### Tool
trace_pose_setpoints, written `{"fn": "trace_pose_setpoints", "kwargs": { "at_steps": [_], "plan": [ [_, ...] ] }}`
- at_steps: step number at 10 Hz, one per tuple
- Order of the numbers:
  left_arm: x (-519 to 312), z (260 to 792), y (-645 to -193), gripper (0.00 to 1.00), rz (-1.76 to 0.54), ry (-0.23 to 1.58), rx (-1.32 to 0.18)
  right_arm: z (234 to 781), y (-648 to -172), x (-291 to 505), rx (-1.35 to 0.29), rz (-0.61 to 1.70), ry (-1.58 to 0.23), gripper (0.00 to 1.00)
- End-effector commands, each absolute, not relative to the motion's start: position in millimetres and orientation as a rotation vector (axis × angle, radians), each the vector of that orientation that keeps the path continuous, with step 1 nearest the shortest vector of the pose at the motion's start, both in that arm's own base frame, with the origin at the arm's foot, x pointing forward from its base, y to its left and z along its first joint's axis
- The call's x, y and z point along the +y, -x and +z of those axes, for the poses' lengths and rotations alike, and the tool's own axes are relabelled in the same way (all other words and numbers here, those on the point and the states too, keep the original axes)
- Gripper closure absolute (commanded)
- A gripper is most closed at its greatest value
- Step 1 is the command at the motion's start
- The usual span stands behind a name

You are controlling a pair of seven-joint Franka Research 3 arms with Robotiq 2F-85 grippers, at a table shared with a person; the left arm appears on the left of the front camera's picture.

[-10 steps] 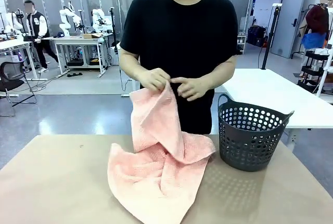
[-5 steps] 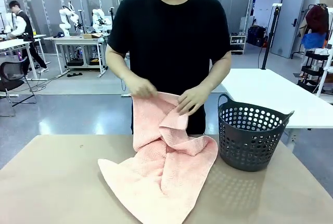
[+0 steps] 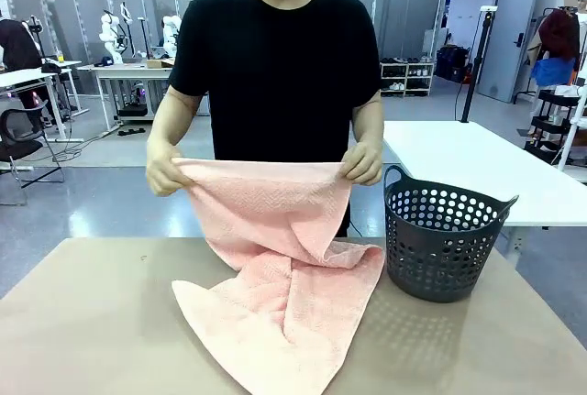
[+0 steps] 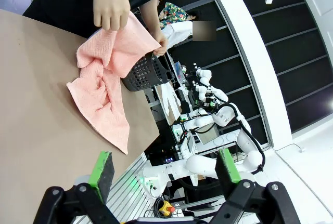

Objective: Fold the towel.
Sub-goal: Grab the top end of the 100 cm Hotel Towel extended by the human.

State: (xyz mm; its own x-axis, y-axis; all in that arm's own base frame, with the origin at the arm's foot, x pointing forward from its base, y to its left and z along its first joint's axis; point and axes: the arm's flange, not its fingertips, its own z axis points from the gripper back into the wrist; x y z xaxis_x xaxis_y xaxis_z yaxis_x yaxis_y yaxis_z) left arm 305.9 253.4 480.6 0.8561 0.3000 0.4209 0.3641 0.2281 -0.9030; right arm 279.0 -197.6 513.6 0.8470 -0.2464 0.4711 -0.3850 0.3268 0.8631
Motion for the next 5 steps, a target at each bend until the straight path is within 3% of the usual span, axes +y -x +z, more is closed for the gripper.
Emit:
{"fn": "trace_pose_setpoints", "kwargs": {
  "at_steps": [1,5],
  "plan": [
    [254.6,480.1,-303.7,0.00,-0.055,1.365,-0.580,515.3,-280.1,-198.1,-0.610,0.109,-1.269,0.00],
    [254.6,480.1,-303.7,0.00,-0.055,1.365,-0.580,515.3,-280.1,-198.1,-0.610,0.109,-1.269,0.00]
  ]
}}
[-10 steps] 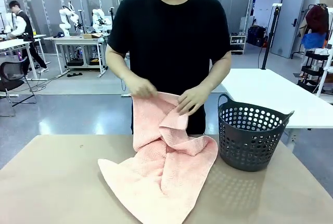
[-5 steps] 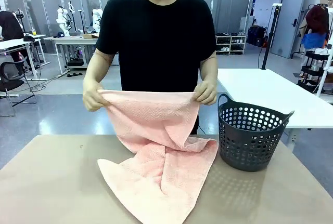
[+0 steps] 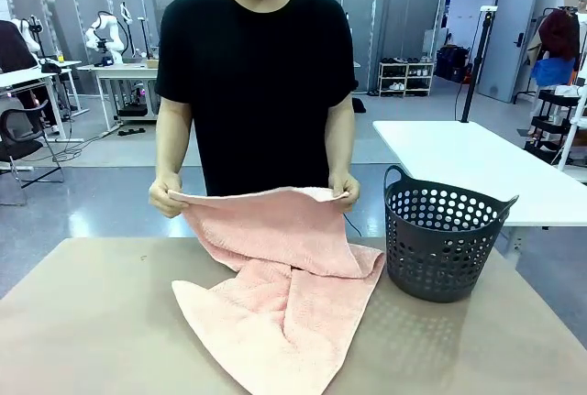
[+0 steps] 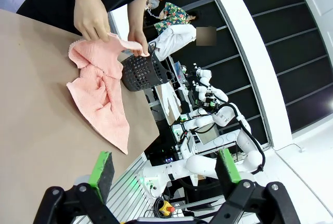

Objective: Fold the towel.
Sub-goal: Grab the top end of the 100 cm Hotel Towel extended by the human.

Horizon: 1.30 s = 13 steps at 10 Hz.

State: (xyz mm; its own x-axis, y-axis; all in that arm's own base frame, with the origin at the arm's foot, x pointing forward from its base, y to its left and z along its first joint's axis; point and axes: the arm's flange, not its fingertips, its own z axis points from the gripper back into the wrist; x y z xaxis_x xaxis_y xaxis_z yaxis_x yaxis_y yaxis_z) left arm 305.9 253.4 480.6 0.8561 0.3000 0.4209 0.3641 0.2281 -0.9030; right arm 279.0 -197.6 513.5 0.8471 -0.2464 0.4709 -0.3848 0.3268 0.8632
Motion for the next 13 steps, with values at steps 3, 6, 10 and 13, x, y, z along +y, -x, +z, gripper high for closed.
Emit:
{"fn": "trace_pose_setpoints", "kwargs": {
  "at_steps": [3,6,10,13],
  "plan": [
    [254.6,480.1,-303.7,0.00,-0.055,1.365,-0.580,515.3,-280.1,-198.1,-0.610,0.109,-1.269,0.00],
    [254.6,480.1,-303.7,0.00,-0.055,1.365,-0.580,515.3,-280.1,-198.1,-0.610,0.109,-1.269,0.00],
    [253.4,480.6,-305.9,0.00,-0.048,1.364,-0.587,515.3,-280.1,-198.1,-0.610,0.109,-1.269,0.00],
    [239.0,545.1,-305.5,0.00,-0.319,1.083,-0.730,554.5,-281.1,-188.1,-0.663,0.232,-1.094,0.00]
  ]
}}
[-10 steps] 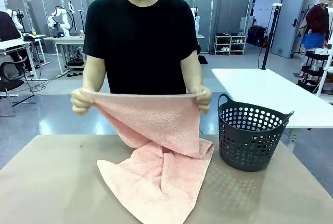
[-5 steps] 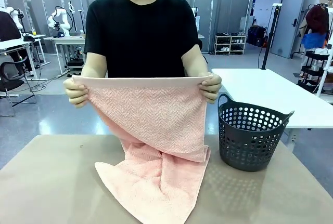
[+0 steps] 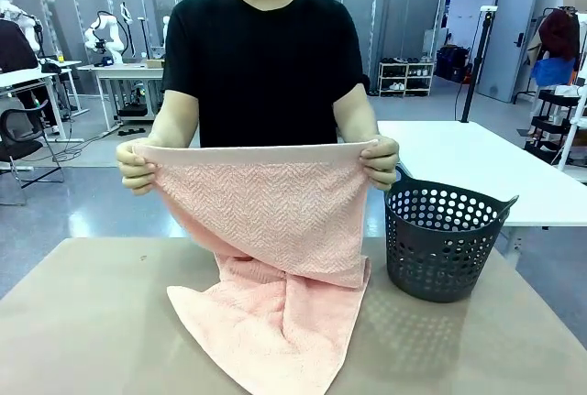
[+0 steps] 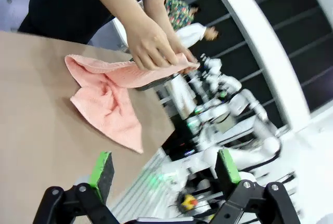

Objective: Fold the towel.
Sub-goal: Grab the top end of the 100 cm Hotel Towel extended by the human.

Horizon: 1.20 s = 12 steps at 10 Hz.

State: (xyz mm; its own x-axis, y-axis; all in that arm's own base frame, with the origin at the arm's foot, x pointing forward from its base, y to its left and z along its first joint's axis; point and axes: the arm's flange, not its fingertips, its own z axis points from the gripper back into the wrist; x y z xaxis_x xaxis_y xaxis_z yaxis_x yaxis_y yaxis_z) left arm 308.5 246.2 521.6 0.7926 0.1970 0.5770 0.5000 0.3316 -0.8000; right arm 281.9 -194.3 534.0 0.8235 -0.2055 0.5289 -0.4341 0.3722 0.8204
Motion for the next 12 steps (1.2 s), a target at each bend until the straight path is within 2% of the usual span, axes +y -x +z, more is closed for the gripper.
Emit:
{"fn": "trace_pose_setpoints", "kwargs": {
  "at_steps": [1,4,6,10,12],
  "plan": [
    [224.0,577.0,-307.6,0.00,-0.408,0.968,-0.765,581.5,-282.5,-173.9,-0.687,0.322,-0.991,0.00],
    [139.9,667.7,-304.6,0.00,-0.837,0.506,-0.844,664.9,-282.9,-104.1,-0.771,0.654,-0.617,0.00],
    [68.9,708.2,-294.0,0.00,-1.096,0.205,-0.843,703.7,-276.2,-43.8,-0.788,0.872,-0.411,0.00],
    [-26.9,732.0,-286.6,0.00,-1.401,-0.056,-0.752,747.3,-276.5,45.2,-0.769,1.140,-0.063,0.00],
    [-61.5,729.7,-283.6,0.00,-1.469,-0.111,-0.622,755.7,-276.6,81.4,-0.711,1.272,0.031,0.00]
  ]
}}
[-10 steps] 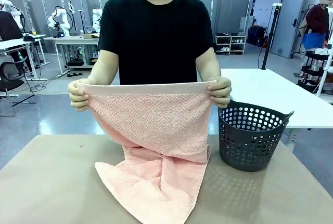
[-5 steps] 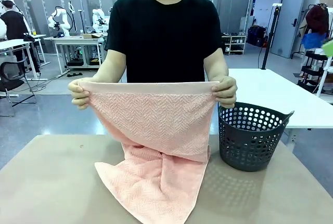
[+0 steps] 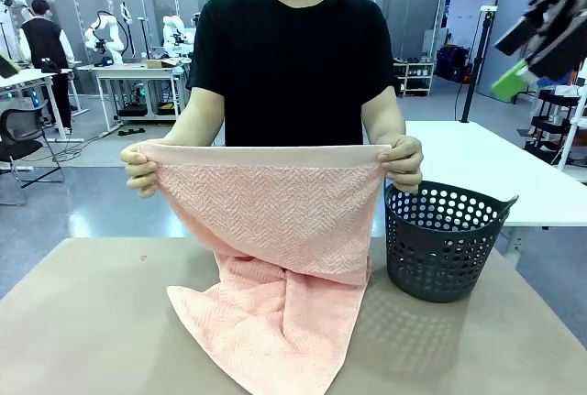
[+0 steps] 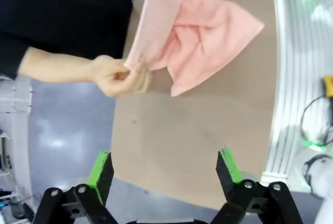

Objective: Fold the towel.
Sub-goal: Grab the top end of the 100 cm Hotel Towel extended by the human.

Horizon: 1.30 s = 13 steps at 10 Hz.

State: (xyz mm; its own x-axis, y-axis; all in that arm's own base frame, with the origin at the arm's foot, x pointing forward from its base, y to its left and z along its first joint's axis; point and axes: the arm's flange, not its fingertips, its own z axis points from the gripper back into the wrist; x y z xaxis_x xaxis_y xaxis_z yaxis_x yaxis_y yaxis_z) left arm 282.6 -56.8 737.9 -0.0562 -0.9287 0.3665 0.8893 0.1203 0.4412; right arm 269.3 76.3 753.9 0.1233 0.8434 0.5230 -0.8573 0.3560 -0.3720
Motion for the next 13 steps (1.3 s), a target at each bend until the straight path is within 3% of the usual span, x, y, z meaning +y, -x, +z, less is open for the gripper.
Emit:
{"fn": "trace_pose_setpoints", "kwargs": {
  "at_steps": [1,10,13],
  "plan": [
    [-72.9,726.3,-283.2,0.00,-1.494,-0.108,-0.601,753.8,-280.3,93.5,-0.702,1.312,0.144,0.00],
    [-100.3,719.3,-286.3,0.00,-1.538,-0.073,-0.574,747.4,-276.8,108.8,-0.669,1.403,0.116,0.00],
    [-150.7,724.9,-307.6,0.00,-1.508,-0.168,-0.521,736.1,-310.5,148.9,-0.545,1.447,0.191,0.00]
  ]
}}
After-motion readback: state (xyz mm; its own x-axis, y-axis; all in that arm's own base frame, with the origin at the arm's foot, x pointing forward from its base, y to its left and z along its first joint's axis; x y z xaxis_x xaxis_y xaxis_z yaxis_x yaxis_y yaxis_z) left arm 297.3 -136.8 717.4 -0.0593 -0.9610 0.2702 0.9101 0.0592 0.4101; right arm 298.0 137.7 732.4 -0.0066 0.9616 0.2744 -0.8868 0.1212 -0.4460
